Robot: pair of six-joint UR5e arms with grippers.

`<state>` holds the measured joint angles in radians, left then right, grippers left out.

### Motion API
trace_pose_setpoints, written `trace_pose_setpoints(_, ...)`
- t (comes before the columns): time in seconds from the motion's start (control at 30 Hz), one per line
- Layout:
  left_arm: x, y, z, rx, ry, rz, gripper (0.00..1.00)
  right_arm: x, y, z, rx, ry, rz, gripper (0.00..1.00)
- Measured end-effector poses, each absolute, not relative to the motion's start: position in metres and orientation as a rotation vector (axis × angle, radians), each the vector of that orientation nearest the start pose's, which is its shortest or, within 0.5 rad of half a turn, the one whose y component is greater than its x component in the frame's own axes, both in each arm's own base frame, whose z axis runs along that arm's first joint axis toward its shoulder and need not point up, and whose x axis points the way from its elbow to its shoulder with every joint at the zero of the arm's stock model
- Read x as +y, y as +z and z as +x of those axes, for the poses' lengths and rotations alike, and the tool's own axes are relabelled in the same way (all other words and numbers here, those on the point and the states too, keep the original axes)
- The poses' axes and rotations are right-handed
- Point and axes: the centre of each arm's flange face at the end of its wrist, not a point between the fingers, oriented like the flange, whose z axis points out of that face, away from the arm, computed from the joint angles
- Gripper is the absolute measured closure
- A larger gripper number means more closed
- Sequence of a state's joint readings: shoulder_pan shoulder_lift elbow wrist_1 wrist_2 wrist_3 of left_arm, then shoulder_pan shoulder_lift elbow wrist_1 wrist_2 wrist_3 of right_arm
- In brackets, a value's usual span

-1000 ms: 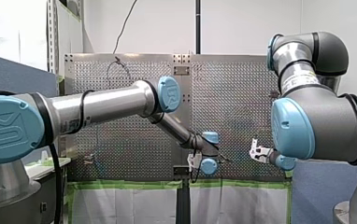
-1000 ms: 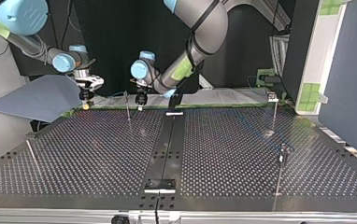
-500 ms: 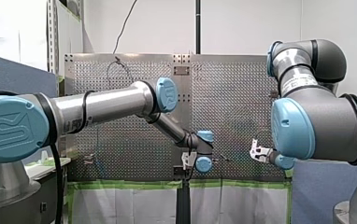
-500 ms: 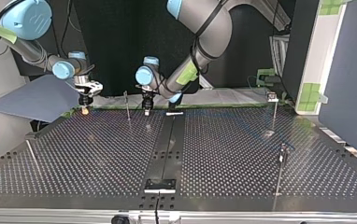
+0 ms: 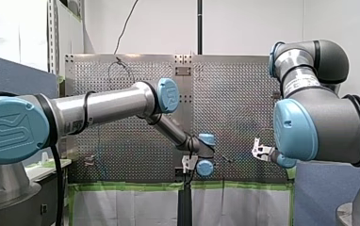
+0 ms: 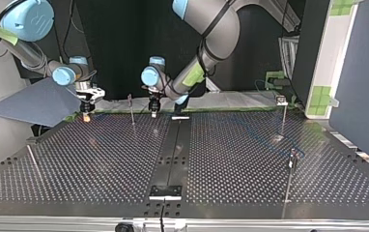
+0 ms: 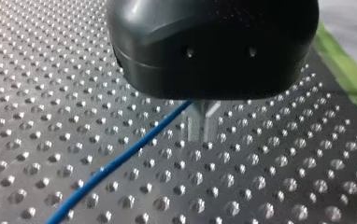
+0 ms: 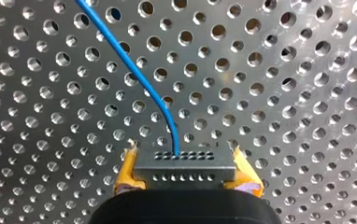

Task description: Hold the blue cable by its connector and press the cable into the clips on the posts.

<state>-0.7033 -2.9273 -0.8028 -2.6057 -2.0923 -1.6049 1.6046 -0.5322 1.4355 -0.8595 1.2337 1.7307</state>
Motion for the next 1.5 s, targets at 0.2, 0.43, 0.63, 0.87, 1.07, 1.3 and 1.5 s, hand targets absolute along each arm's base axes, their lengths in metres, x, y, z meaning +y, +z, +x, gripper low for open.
trace_pose_setpoints(0.2, -0.603, -0.071, 0.559, 1.599, -0.208, 0.168, 0.0, -0.692, -0.034, 0.191, -1.191, 1.572, 1.453, 0.98)
trace_pose_setpoints(0.43, -0.602, -0.066, 0.548, 1.61, -0.229, 0.201, 0.0, -0.691, -0.035, 0.192, -1.194, 1.573, 1.456, 0.98)
trace_pose_setpoints(0.63, -0.607, -0.056, 0.532, 1.638, -0.212, 0.282, 0.0, -0.69, -0.036, 0.196, -1.193, 1.579, 1.464, 0.98)
trace_pose_setpoints(0.87, -0.618, -0.066, 0.503, 1.686, -0.199, 0.406, 0.0, -0.688, -0.038, 0.2, -1.2, 1.584, 1.476, 0.98)
trace_pose_setpoints(1.07, -0.623, -0.074, 0.478, 1.738, -0.181, 0.471, 0.0, -0.686, -0.039, 0.202, -1.203, 1.585, 1.481, 0.98)
trace_pose_setpoints(1.3, -0.641, -0.066, 0.462, 1.736, -0.19, 0.492, 0.0, -0.685, -0.041, 0.204, -1.206, 1.586, 1.487, 0.98)
trace_pose_setpoints(1.5, -0.652, -0.06, 0.453, 1.715, -0.183, 0.465, 0.0, -0.684, -0.042, 0.207, -1.206, 1.587, 1.491, 0.98)
